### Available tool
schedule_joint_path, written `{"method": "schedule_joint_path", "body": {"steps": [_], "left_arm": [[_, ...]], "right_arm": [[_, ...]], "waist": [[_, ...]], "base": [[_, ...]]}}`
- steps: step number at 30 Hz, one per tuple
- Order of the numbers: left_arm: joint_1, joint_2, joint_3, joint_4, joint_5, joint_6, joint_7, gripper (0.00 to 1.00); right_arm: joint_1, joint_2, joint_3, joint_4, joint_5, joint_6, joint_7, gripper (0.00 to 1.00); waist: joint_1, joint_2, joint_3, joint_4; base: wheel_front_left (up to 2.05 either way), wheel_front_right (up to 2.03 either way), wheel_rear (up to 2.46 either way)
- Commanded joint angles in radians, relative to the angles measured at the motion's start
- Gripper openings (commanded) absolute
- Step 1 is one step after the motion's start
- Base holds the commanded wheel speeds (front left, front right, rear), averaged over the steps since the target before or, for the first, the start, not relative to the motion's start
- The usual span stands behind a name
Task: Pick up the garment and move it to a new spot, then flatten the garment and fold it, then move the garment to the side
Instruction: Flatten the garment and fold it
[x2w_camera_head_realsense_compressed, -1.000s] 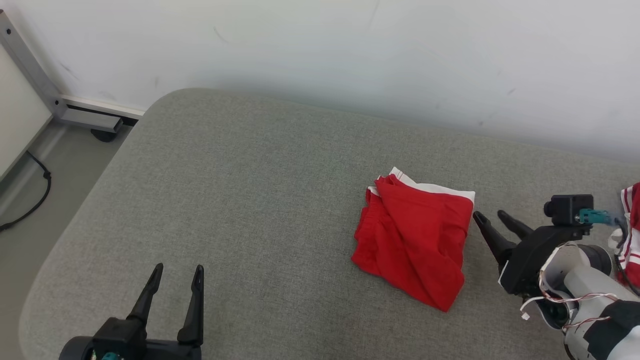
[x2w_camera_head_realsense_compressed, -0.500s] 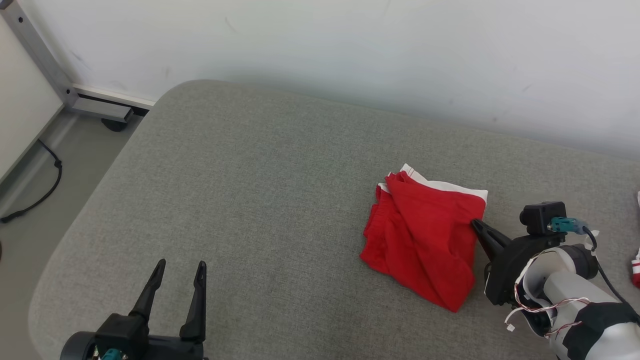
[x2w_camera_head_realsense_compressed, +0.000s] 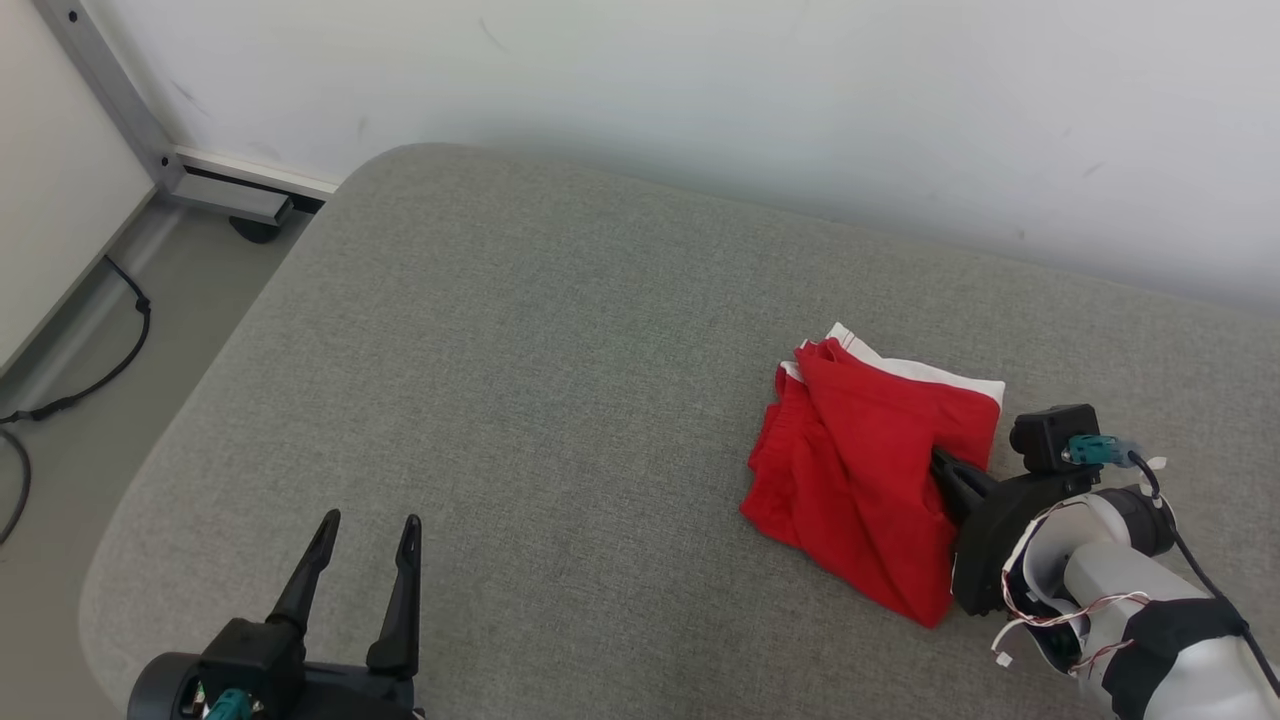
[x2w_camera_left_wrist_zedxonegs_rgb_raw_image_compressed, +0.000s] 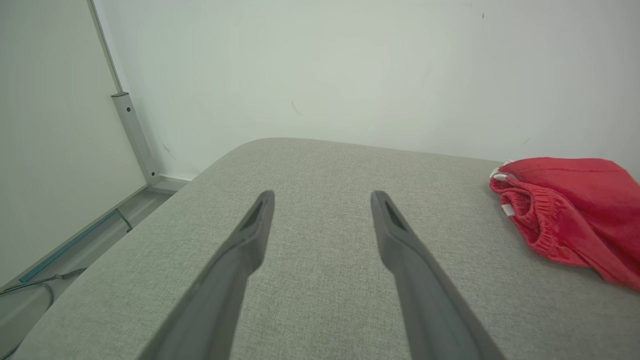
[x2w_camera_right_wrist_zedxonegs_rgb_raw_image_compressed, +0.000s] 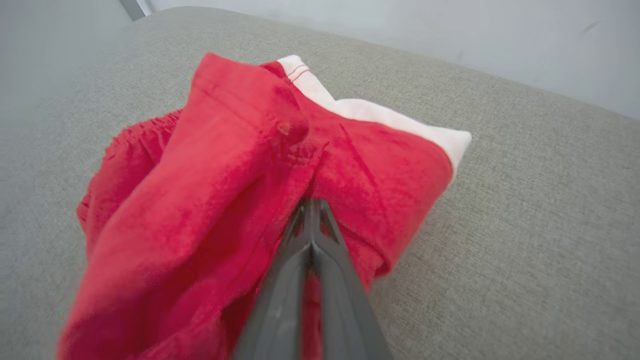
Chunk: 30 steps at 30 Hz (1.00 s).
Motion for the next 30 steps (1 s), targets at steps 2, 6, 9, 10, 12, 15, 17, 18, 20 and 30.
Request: {"method": "schedule_joint_path", "body": {"steps": [2, 6, 9, 10, 12, 15, 17, 18, 20, 30], "left_arm": [[-0.007, 0.002, 0.004, 0.002, 0.004, -0.003, -0.006, 1.00], [-0.003, 0.002, 0.005, 0.004, 0.005, -0.004, -0.006, 1.00], [-0.001, -0.001, 0.002, 0.001, 0.008, 0.000, -0.006, 1.00], [0.000, -0.001, 0.002, 0.000, 0.007, -0.001, -0.006, 1.00], [0.000, -0.001, 0.002, 0.001, 0.007, -0.003, -0.006, 1.00], [0.002, -0.003, 0.001, 0.001, 0.008, -0.002, -0.006, 1.00], [0.001, -0.003, 0.002, 0.002, 0.006, -0.003, -0.006, 1.00], [0.000, -0.003, 0.002, 0.002, 0.006, -0.004, -0.006, 1.00], [0.001, -0.003, 0.003, 0.002, 0.006, -0.005, -0.006, 1.00], [0.001, -0.006, 0.002, 0.000, 0.007, -0.003, -0.006, 1.00]], "right_arm": [[-0.006, 0.000, 0.007, 0.006, 0.009, -0.001, -0.005, 0.00], [-0.007, 0.005, 0.025, 0.001, 0.028, -0.001, -0.002, 0.00], [-0.004, 0.010, 0.038, -0.014, 0.046, -0.001, -0.002, 0.00], [0.001, 0.010, 0.047, -0.032, 0.062, -0.001, 0.000, 0.00], [0.003, 0.005, 0.059, -0.046, 0.075, -0.001, 0.001, 0.00], [0.009, 0.003, 0.081, -0.074, 0.097, -0.001, 0.002, 0.00], [0.012, 0.000, 0.093, -0.085, 0.109, -0.001, 0.003, 0.00], [0.013, 0.001, 0.102, -0.091, 0.111, -0.001, 0.003, 0.00], [0.013, 0.003, 0.116, -0.104, 0.124, -0.001, 0.000, 0.00], [0.008, 0.022, 0.178, -0.140, 0.172, -0.001, -0.012, 0.00]], "waist": [[0.0000, 0.0000, -0.002, 0.002], [0.0000, 0.0000, -0.005, 0.003], [0.0000, 0.0000, -0.008, 0.001], [0.0000, 0.0000, -0.009, 0.000], [0.0000, 0.0000, -0.011, -0.002], [0.0000, 0.0000, -0.014, -0.002], [0.0000, 0.0000, -0.015, -0.001], [0.0000, 0.0000, -0.015, 0.000], [0.0000, 0.0000, -0.017, 0.002], [0.0000, 0.0000, -0.018, 0.019]], "base": [[0.00, 0.00, 0.00], [0.00, 0.00, 0.00], [0.00, 0.00, 0.00], [0.00, 0.00, 0.00], [0.00, 0.00, 0.00], [0.00, 0.00, 0.00], [0.00, 0.00, 0.00], [0.00, 0.00, 0.00], [0.00, 0.00, 0.00], [0.00, 0.00, 0.00]]}}
